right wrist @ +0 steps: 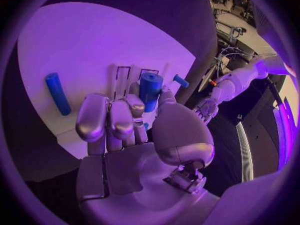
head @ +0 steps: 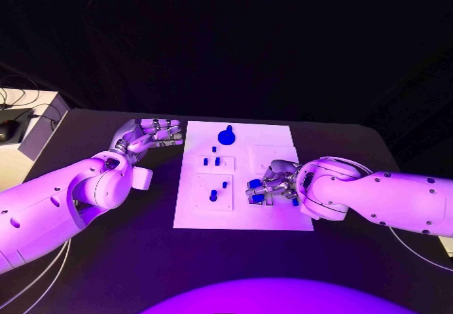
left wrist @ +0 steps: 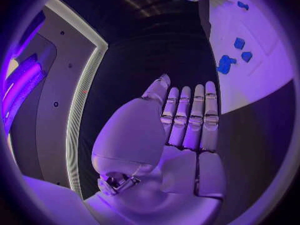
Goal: Assemble the parts on the task board
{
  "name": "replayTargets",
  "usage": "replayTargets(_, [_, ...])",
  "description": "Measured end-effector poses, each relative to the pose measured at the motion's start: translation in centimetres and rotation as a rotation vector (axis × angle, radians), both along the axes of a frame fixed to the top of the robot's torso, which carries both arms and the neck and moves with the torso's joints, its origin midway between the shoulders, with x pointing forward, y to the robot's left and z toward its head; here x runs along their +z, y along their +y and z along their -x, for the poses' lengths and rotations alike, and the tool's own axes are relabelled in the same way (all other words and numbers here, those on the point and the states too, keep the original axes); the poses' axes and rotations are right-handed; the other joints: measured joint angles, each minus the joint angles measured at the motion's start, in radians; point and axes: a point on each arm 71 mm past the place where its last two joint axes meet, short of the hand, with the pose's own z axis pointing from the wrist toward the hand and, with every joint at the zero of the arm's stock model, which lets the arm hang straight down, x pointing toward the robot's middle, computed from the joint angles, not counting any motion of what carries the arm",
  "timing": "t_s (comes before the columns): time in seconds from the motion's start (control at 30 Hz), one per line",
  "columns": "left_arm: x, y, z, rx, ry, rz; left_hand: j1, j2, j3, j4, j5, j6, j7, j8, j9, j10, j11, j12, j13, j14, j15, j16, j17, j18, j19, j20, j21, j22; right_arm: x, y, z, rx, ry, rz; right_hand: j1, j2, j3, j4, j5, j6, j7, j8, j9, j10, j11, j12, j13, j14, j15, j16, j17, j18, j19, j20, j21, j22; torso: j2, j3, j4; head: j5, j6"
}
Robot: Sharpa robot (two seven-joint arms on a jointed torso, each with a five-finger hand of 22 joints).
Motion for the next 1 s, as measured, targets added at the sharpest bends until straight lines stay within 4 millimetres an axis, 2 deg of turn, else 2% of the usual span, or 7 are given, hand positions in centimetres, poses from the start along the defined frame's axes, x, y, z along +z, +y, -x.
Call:
replayTargets(0.9, [-0.01,0.02,0.00,0.000,0.002,0.000,0.000,0.000,0.000,0.000,0.000,0.000,0.000,0.000,0.000,0.000,0.000,0.000,0.000,0.000,0.000,0.000,0.000,0.000,0.000,0.000,0.000,0.000,-0.08,0.03,0.12,0.003,-0.009,0.002,0.001,0.001,0.004,0.002,-0.006,0.002,-0.002,0.006,0.002,-0.002,0.001,-0.005,-0.003,0.000,0.000,0.000,0.002,0.000,0.000,0.000,0.000,0.000,0.000,0.0000,0.0001,0.003,-0.001])
replayTargets(0.97, [-0.01,0.03,0.00,0.000,0.002,0.000,0.000,0.000,0.000,0.000,0.000,0.000,0.000,0.000,0.000,0.000,0.000,0.000,0.000,0.000,0.000,0.000,0.000,0.000,0.000,0.000,0.000,0.000,-0.09,0.04,0.10,0.004,-0.009,0.003,0.001,0.001,0.004,0.002,-0.019,0.004,-0.001,0.002,0.002,-0.002,0.001,-0.005,-0.004,0.000,0.000,0.000,0.000,-0.001,0.000,0.000,-0.004,0.000,0.000,-0.0001,0.0002,0.003,-0.001])
replayTargets(1.0, [-0.01,0.03,0.00,0.000,0.002,0.000,0.000,0.000,0.000,0.000,0.000,0.000,0.000,0.000,0.000,0.000,0.000,0.000,0.000,0.000,0.000,0.000,0.000,0.000,0.000,0.000,0.000,0.000,-0.09,0.04,0.09,0.004,-0.009,0.003,0.001,0.001,0.006,0.004,-0.041,0.004,-0.001,0.002,0.003,-0.002,0.001,-0.009,-0.005,0.000,0.000,0.000,0.000,-0.001,0.000,0.000,-0.004,-0.001,0.000,-0.0002,0.0002,0.004,-0.002])
